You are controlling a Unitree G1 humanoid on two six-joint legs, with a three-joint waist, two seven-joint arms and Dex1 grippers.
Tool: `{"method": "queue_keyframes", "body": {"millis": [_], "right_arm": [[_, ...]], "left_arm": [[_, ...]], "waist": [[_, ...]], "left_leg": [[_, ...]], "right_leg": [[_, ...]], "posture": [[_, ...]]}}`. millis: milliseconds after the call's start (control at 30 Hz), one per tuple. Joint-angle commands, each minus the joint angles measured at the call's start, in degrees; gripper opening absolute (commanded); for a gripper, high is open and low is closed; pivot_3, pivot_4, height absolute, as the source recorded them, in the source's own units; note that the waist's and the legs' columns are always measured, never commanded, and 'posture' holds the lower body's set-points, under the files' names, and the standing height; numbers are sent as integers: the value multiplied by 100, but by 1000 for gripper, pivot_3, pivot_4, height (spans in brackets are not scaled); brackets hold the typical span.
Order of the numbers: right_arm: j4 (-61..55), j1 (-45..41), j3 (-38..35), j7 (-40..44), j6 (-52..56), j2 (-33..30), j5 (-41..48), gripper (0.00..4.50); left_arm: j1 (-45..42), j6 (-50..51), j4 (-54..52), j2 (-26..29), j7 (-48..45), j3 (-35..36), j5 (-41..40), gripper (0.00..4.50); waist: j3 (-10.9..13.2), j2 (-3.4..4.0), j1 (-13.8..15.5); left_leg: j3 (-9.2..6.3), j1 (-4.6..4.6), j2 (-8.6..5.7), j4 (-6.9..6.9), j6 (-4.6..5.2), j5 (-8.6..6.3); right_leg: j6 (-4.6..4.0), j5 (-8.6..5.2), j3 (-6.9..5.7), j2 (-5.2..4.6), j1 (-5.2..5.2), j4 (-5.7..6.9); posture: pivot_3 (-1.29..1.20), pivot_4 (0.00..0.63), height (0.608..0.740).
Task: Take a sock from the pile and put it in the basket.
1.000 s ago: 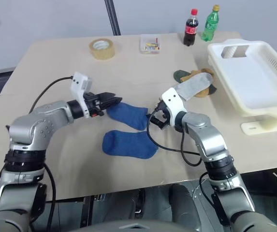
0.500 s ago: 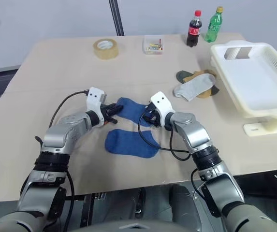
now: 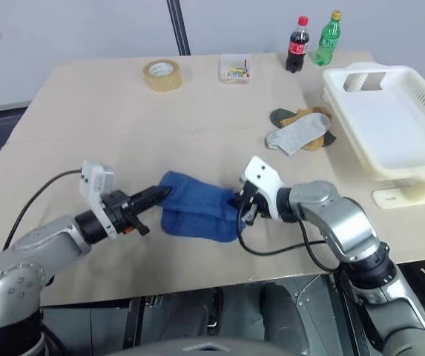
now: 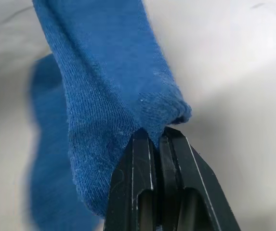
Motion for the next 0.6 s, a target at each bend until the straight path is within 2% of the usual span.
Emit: {"method": "queue_keyframes", "body": {"millis": [33, 200, 300, 333, 433, 467, 500, 600], "right_arm": [[-413, 147, 127, -183, 108, -18, 54, 77], [-85, 133, 447, -437, -192, 42, -249, 77], [305, 87, 559, -485, -531, 87, -432, 77], [365, 87, 588, -442, -604, 74, -447, 704], [285, 163, 618, -399, -827, -55, -555, 1925], [174, 210, 594, -359, -879, -149, -568, 2462], [32, 258, 526, -315, -937, -253, -554, 2478], [-444, 400, 150, -115, -1144, -554, -343, 2478]], "left_arm": [[260, -80, -189, 128, 170, 13, 76, 0], [639, -513, 18, 252, 80, -592, 767, 0], [643, -644, 231, 144, 85, -710, 848, 0], [667, -691, 266, 175, 9, -814, 906, 638], [686, -834, 295, 134, -2, -907, 1027, 1842], [687, -894, 291, 132, -14, -865, 1033, 2363], [703, -946, 277, 137, -59, -772, 990, 2601], [882, -1055, 191, 299, -465, -396, 694, 2601]], "waist": [[1, 1, 24], [1, 0, 37], [1, 0, 48], [1, 0, 47], [1, 0, 50], [1, 0, 50], [1, 0, 54], [1, 0, 54]], "left_leg": [[0, 16, 1, 3, 0, 1], [7, 89, 5, 1, 0, 0], [6, 85, 6, 1, 0, 0], [5, 85, 6, 1, 0, 0], [4, 84, 8, -3, 0, 0], [4, 81, 7, -4, 0, 0], [4, 81, 8, -5, -1, -1], [1, 76, 8, -11, 0, -1]], "right_leg": [[-15, -10, -1, 16, 18, 0], [3, -30, 2, 21, 93, -8], [3, -30, -1, 21, 92, -11], [3, -29, -1, 22, 92, -12], [0, -28, -2, 23, 90, -12], [-9, -23, -1, 21, 88, -13], [-14, -19, -1, 19, 88, -15], [-12, -21, -4, 14, 88, -27]], "posture": [[0, 150, 740], [0, 150, 740], [0, 150, 740], [0, 150, 740], [0, 150, 740], [0, 150, 740], [0, 150, 740], [0, 150, 740]]}}
